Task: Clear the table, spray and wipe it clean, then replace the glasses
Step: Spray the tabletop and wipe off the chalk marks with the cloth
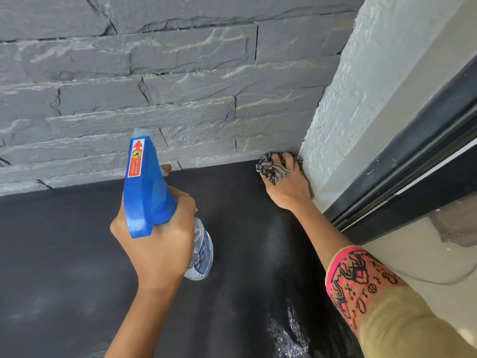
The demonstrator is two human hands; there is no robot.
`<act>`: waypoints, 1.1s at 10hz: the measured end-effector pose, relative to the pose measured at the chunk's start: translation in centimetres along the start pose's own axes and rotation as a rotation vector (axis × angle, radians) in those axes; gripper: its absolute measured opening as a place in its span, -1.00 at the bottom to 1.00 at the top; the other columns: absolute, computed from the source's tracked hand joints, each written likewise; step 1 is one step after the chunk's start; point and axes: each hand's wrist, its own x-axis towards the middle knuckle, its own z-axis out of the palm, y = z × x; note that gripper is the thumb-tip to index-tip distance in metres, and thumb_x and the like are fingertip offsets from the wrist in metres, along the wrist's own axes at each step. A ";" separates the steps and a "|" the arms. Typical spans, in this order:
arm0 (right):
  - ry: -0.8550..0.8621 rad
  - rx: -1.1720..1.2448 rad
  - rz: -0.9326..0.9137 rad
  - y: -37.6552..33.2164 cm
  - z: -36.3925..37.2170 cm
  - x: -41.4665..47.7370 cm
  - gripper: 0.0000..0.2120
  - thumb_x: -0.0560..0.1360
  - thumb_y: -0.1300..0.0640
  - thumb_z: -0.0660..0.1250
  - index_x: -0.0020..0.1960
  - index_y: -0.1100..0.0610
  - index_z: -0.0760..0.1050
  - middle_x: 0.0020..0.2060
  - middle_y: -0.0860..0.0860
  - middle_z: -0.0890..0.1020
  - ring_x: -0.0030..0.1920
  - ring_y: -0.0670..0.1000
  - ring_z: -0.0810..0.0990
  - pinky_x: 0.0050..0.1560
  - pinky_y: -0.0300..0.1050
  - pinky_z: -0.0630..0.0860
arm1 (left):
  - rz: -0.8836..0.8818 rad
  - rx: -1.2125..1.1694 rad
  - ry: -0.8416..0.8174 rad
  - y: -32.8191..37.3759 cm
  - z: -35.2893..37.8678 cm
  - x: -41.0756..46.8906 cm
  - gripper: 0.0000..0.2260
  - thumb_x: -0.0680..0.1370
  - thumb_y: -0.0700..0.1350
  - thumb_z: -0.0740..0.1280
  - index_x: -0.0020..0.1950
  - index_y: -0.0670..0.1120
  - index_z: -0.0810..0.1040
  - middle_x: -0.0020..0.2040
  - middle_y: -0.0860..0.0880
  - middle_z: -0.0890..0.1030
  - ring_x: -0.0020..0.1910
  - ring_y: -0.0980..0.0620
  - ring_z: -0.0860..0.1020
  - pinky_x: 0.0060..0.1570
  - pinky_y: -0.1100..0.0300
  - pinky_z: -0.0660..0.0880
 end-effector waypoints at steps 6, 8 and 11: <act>-0.108 -0.170 -0.589 3.4 0.6 -23.9 -0.39 0.48 -0.13 0.17 0.48 -0.27 0.05 0.54 -0.16 0.02 0.52 0.10 0.07 0.43 0.36 -0.12 | 0.040 -0.062 -0.001 2.1 -2.6 -3.1 -0.83 0.29 -0.24 0.26 -0.18 -0.03 0.50 -0.24 -0.01 0.60 -0.29 -0.24 0.60 -0.26 -0.07 0.58; -0.127 -0.137 -0.302 -3.1 0.4 -21.5 -0.46 0.56 -0.20 0.03 0.50 -0.25 -0.04 0.55 -0.13 -0.02 0.52 0.21 0.02 0.42 0.38 -0.28 | 0.022 0.013 -0.047 3.3 -8.0 -10.1 -0.78 0.28 -0.29 0.27 -0.09 -0.23 0.52 -0.22 0.28 0.61 -0.38 0.20 0.57 -0.36 0.45 0.45; -0.073 -0.086 -0.582 3.6 0.4 -39.3 -0.36 0.44 -0.14 0.19 0.48 -0.26 0.08 0.53 -0.15 0.12 0.49 0.09 0.16 0.42 0.36 0.00 | -0.206 0.002 -0.248 -3.1 -20.6 -26.8 -0.80 0.30 -0.23 0.28 -0.10 -0.13 0.54 -0.23 0.14 0.60 -0.42 0.19 0.54 -0.38 0.42 0.45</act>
